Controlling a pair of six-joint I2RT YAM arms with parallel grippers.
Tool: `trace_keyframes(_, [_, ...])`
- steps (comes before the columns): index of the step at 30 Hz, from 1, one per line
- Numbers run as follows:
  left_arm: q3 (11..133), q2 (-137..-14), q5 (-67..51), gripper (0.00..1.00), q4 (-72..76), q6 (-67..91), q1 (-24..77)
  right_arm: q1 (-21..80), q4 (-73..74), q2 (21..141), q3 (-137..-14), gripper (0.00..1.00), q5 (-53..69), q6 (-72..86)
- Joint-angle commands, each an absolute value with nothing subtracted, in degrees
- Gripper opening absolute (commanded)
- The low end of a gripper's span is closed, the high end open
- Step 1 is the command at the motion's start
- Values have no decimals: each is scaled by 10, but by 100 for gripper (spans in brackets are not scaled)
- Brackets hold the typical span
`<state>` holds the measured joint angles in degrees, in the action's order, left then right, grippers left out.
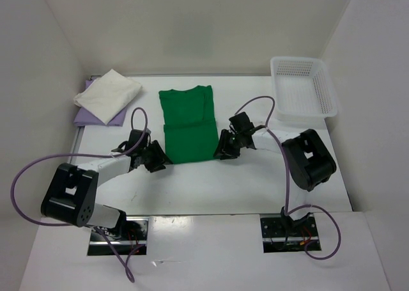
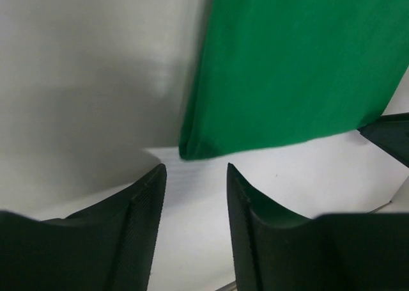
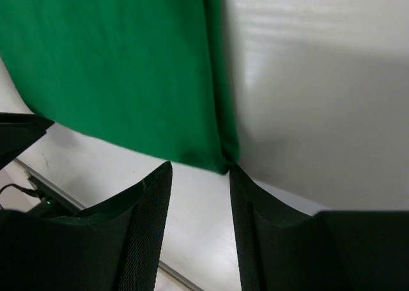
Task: Fold and stack the t-shirts
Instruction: Grab one side of the 2/3 rectangular tshirt with both arms, then fold the long partially folded tshirt into a neat square
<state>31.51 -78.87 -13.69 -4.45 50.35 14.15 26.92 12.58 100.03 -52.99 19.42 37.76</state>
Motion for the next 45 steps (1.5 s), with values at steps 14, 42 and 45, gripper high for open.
trace_keyframes(14, [341, -819, -125, 0, -27, 475, 140, 263, 95, 974, -501, 0, 158, 390])
trace_keyframes(42, [592, -779, -154, 0, -148, 461, 85, 192, 279, 975, -796, 0, 174, 296])
trace_keyframes(45, [647, -896, -149, 0, -127, 438, 71, 180, 279, 1072, -879, 0, 167, 280])
